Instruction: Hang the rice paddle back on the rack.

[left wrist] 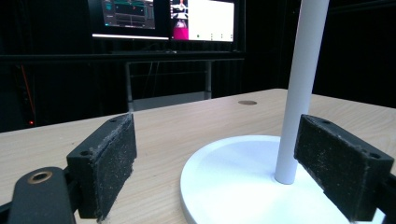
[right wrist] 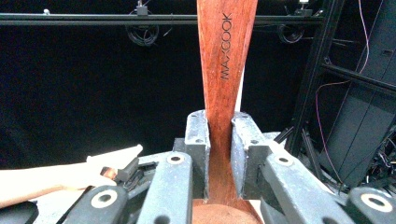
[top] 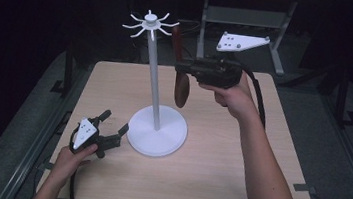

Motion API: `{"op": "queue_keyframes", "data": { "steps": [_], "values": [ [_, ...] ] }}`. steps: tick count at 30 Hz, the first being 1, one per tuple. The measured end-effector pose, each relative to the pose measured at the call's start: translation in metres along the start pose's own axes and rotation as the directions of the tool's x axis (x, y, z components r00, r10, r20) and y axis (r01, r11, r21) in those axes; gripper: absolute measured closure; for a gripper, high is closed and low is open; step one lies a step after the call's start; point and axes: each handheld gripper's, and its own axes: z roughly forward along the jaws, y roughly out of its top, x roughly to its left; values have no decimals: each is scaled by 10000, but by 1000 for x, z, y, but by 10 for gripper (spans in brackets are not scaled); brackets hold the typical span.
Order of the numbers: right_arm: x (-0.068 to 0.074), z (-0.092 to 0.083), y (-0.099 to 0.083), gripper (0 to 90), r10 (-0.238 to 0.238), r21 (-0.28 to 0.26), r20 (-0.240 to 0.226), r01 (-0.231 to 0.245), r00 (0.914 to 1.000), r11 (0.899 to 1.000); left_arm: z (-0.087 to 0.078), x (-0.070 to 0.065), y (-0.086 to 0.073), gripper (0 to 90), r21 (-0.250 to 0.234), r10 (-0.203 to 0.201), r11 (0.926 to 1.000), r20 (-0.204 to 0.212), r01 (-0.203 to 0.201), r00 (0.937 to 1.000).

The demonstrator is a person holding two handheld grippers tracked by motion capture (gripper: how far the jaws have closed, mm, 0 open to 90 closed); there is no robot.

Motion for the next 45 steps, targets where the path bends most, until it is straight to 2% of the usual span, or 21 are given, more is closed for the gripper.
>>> {"op": "queue_keyframes", "data": {
  "steps": [7,13,19,31,38,45],
  "values": [
    [-2,8,0,777,101,117,2,-101,9999,9999,0,0,0,125,21,-29,10000,-4,29,10000],
    [1,19,4,774,-120,364,212,112,9997,9993,0,0,0,125,32,-22,10000,6,22,10000],
    [1,21,3,746,-79,411,158,72,9998,9991,0,0,0,125,31,-8,10000,23,8,10000],
    [1,13,1,659,-13,369,111,9,9999,9993,1,0,0,125,-47,-50,10000,35,50,10000],
    [-1,1,-9,574,188,504,424,-209,9989,9985,0,0,0,125,-12,-25,10000,20,25,10000],
    [-7,-13,-21,549,459,646,833,-513,9955,9966,0,0,0,125,-16,-33,10000,13,33,10000]
  ]
}}
